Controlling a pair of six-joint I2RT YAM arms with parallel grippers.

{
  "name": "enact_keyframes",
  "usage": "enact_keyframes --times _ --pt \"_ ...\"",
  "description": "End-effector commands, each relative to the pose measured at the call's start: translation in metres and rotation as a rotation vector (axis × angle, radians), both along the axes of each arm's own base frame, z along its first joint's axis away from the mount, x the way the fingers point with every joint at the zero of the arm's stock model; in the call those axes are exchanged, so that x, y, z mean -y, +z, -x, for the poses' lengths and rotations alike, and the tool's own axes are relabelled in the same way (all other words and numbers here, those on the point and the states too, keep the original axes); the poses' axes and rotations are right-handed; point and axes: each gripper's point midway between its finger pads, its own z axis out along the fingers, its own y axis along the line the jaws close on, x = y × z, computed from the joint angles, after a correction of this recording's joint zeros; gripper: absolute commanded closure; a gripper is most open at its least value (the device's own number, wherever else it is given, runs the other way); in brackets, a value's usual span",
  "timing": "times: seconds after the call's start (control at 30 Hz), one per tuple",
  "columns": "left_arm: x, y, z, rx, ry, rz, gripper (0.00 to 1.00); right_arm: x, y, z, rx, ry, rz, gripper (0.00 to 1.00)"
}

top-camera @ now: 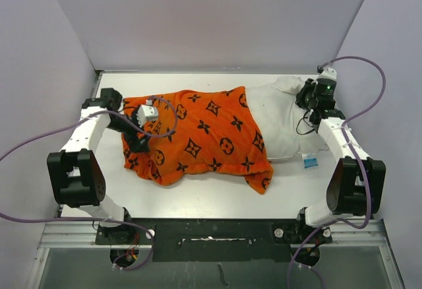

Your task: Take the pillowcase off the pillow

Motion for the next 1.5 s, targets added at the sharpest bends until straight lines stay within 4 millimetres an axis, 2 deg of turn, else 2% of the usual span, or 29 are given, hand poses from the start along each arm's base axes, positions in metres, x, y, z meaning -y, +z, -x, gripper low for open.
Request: enact_keyframes --times 0.0,0.1,0.2,0.3,0.4,0.43,0.53,0.63,0.67,0.73,0.83,0.93,1.17,1.27,1.47 --pt "0.022 -0.030 0.044 -0.067 -0.061 -0.021 0.02 0.017 0.007 -0.004 0.032 -0.062 0.067 1.00" --pt "0.035 -0.053 0.046 -0.069 -0.044 -0.045 0.02 0.011 0.004 -0.003 0.020 -0.044 0.078 1.00" --pt "0.046 -0.066 0.047 -0.079 -0.038 -0.042 0.02 0.006 0.000 0.001 0.001 -0.036 0.096 1.00" --pt "0.057 -0.080 0.062 -0.117 -0.071 -0.040 0.02 -0.005 -0.013 0.008 -0.032 -0.027 0.109 1.00" --pt "0.062 -0.105 0.081 -0.129 -0.127 -0.094 0.02 -0.022 -0.030 0.016 -0.068 -0.011 0.124 1.00" --pt "0.061 -0.112 0.084 -0.126 -0.144 -0.117 0.05 -0.027 -0.035 0.019 -0.078 -0.006 0.123 1.00" --pt "0.055 -0.123 0.082 -0.120 -0.127 -0.168 0.25 -0.037 -0.051 0.027 -0.103 -0.001 0.097 1.00" --pt "0.040 -0.121 0.061 -0.077 -0.063 -0.237 0.54 -0.035 -0.051 0.029 -0.102 0.001 0.076 1.00" --pt "0.034 -0.118 0.054 -0.061 -0.042 -0.246 0.66 -0.031 -0.049 0.029 -0.103 -0.005 0.064 1.00" --pt "0.021 -0.109 0.039 -0.025 0.006 -0.249 1.00 -0.021 -0.041 0.028 -0.090 -0.018 0.011 1.00" --pt "-0.005 -0.091 0.020 0.025 0.081 -0.244 1.00 0.003 -0.027 0.026 -0.073 -0.066 -0.098 1.00" --pt "-0.037 -0.080 0.006 0.059 0.133 -0.259 1.00 0.024 -0.012 0.025 -0.070 -0.087 -0.121 1.00" --pt "-0.115 -0.072 -0.007 0.099 0.244 -0.307 1.00 0.074 0.015 0.030 -0.015 -0.170 -0.193 1.00" --pt "-0.153 -0.070 -0.007 0.118 0.292 -0.336 1.00 0.081 0.028 0.026 0.018 -0.178 -0.216 1.00" --pt "-0.225 -0.075 0.007 0.130 0.375 -0.395 1.00 0.087 0.044 0.014 0.040 -0.181 -0.207 1.00"
